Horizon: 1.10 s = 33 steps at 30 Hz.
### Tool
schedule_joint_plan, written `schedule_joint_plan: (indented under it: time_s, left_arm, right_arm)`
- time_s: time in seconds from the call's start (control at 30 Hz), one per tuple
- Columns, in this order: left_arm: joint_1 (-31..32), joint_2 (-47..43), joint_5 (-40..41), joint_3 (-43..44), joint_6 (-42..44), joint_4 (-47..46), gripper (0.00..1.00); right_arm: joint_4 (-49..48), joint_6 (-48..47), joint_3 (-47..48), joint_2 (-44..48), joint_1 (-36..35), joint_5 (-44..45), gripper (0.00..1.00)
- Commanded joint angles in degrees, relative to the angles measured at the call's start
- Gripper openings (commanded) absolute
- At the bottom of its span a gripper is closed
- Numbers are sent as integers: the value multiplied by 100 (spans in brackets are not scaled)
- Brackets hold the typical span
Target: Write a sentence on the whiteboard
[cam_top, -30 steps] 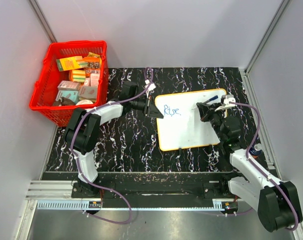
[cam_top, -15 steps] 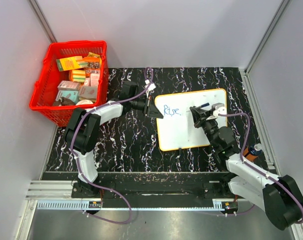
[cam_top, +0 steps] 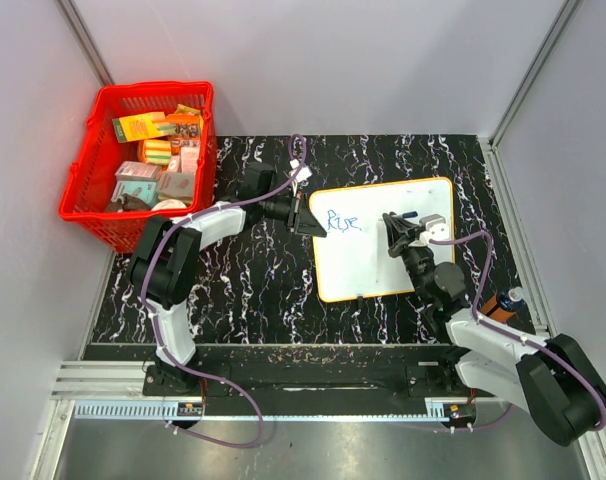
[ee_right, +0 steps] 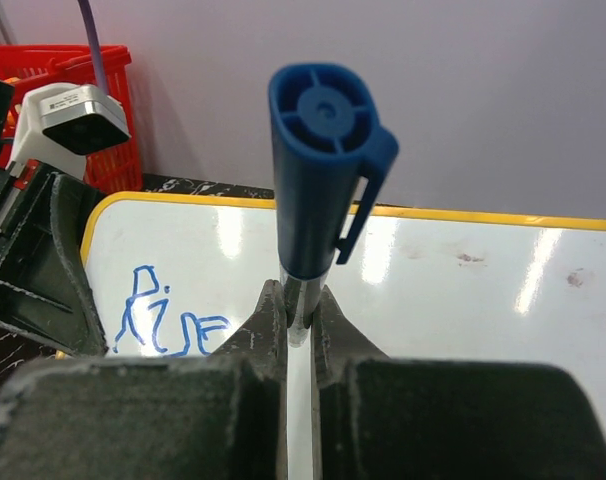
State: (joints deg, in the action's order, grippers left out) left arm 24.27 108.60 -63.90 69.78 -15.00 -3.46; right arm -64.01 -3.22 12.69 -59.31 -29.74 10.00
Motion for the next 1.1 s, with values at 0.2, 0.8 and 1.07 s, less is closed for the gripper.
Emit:
schedule_joint_plan:
  time_s: [0.2,0.8,1.07]
  left_arm:
    - [78,241,545,-122,1175,452,0]
    - [78,223,545,-149,1193,461,0]
    - [78,215,545,-158,1202,452,0]
  right_arm:
    - [-297,-38,340,-309,-50,529,0]
    - [-463,94,560,-863,-50,731,0]
    - [-516,138,594,-1056,-50,644,0]
